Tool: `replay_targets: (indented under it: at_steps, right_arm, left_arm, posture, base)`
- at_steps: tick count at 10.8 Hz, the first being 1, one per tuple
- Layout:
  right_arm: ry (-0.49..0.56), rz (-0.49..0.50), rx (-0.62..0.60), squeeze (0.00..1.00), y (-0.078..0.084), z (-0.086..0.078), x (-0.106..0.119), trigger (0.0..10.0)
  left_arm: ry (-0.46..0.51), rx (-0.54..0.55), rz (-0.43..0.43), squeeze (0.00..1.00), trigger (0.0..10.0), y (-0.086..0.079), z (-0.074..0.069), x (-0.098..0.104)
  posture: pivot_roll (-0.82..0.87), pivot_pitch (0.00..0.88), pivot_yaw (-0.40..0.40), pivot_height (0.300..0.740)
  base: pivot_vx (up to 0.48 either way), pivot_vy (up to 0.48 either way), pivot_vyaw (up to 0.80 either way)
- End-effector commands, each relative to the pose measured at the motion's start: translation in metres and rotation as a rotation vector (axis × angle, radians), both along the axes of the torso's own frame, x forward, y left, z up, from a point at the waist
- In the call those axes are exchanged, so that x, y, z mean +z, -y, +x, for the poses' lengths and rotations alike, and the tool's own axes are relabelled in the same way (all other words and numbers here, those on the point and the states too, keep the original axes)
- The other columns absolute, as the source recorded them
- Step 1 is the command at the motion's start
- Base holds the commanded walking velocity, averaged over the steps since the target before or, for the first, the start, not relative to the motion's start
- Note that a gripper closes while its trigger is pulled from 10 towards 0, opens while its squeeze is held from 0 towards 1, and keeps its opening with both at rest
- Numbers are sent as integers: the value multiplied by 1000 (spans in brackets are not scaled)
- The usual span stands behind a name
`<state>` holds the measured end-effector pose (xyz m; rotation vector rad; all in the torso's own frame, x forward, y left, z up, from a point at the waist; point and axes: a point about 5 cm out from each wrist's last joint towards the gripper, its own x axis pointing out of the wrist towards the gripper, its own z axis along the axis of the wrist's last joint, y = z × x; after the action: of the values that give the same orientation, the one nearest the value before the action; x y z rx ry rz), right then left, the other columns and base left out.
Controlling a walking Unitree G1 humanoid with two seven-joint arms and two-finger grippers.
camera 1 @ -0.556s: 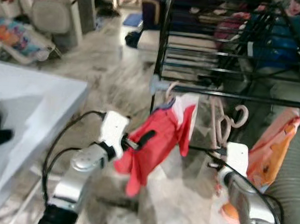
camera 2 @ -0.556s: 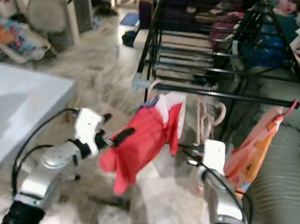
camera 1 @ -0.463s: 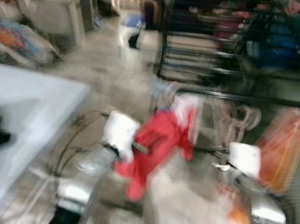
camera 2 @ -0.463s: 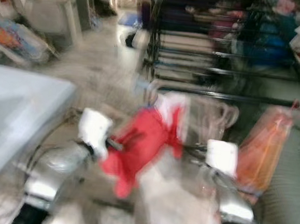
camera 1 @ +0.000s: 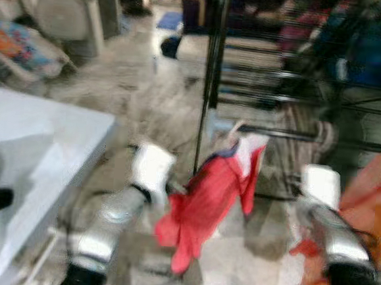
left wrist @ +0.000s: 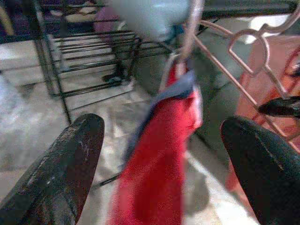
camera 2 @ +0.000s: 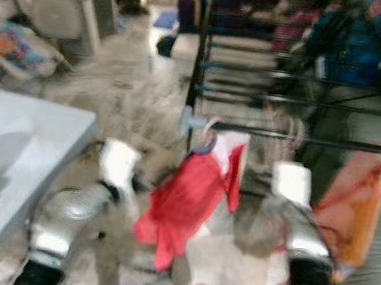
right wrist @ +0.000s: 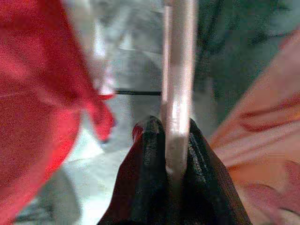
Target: Hang hanger
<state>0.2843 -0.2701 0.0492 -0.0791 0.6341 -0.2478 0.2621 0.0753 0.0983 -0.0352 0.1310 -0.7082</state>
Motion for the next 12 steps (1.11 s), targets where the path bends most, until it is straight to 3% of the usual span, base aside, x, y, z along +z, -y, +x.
replay_targets:
  at_steps: [1, 2, 3, 5, 8, 12]
  right_arm:
    - [49, 8, -9, 0, 2, 15, 14, 10000]
    - [22, 36, -50, 0, 17, 22, 16, 10000]
    - [0, 74, -60, 0, 22, 24, 15, 10000]
    - [-46, 140, -48, 0, 22, 25, 8, 10000]
    - [-158, 253, -44, 0, 17, 12, -15, 10000]
    - [-210, 243, -35, 0, 18, -2, -32, 10000]
  left_arm:
    - [7, 14, 24, 0, 10000, -8, -1, 0]
    - [3, 13, 27, 0, 10000, -8, -3, 0]
    - [2, 9, 29, 0, 10000, -8, -5, -1]
    - [-4, 9, 42, 0, 10000, -9, -6, -1]
    - [-17, 16, 59, 0, 10000, -10, -10, -2]
    - [-30, -1, 69, 0, 10000, -10, -13, -2]
  posture:
    - [-28, 0, -24, 740]
    - [-15, 0, -32, 740]
    - [-10, 0, -35, 740]
    - [-6, 0, -39, 740]
    - [17, 0, -58, 740]
    - [18, 5, -51, 740]
  base:
    - [0, 0, 0]
    - [0, 0, 0]
    - [0, 0, 0]
    - [0, 0, 0]
    - [0, 0, 0]
    - [0, 0, 0]
